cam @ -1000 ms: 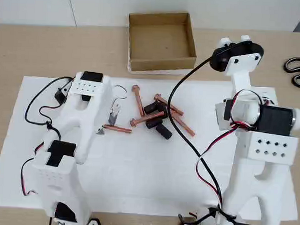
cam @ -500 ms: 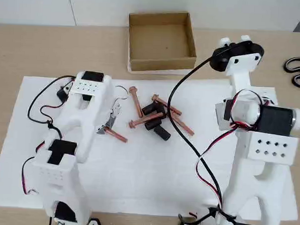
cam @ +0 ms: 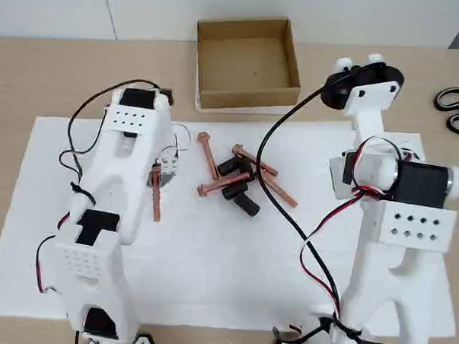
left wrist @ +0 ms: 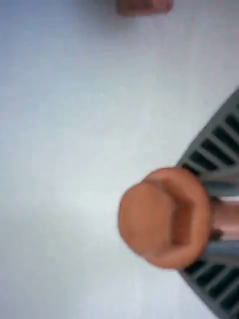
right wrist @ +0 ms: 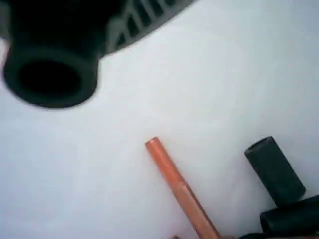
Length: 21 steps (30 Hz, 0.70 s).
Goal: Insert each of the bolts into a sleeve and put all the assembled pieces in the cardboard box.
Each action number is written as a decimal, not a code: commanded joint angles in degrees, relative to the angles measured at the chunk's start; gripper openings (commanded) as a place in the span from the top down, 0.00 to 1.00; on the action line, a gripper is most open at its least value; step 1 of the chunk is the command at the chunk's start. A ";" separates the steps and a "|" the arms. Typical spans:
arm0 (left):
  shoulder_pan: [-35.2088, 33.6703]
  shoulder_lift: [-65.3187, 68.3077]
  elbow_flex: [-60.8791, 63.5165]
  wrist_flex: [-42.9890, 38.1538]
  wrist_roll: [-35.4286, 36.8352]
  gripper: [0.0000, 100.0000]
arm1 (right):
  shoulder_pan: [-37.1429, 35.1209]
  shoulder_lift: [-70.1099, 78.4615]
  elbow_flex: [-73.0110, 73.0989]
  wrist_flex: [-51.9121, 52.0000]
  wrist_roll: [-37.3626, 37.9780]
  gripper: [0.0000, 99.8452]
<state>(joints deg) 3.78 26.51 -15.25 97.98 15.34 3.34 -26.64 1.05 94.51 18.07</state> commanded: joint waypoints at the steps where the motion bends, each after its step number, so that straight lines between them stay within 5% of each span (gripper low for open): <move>1: 1.67 -0.35 -2.15 0.70 -15.74 0.99 | -0.22 -2.24 -2.99 -0.57 0.09 1.00; 21: 2.11 10.11 -3.47 -3.87 -13.63 0.90 | 0.04 -2.24 -2.99 -0.66 0.09 1.00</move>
<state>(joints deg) 5.10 36.44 -17.10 96.31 1.54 3.34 -26.64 1.05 94.51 18.07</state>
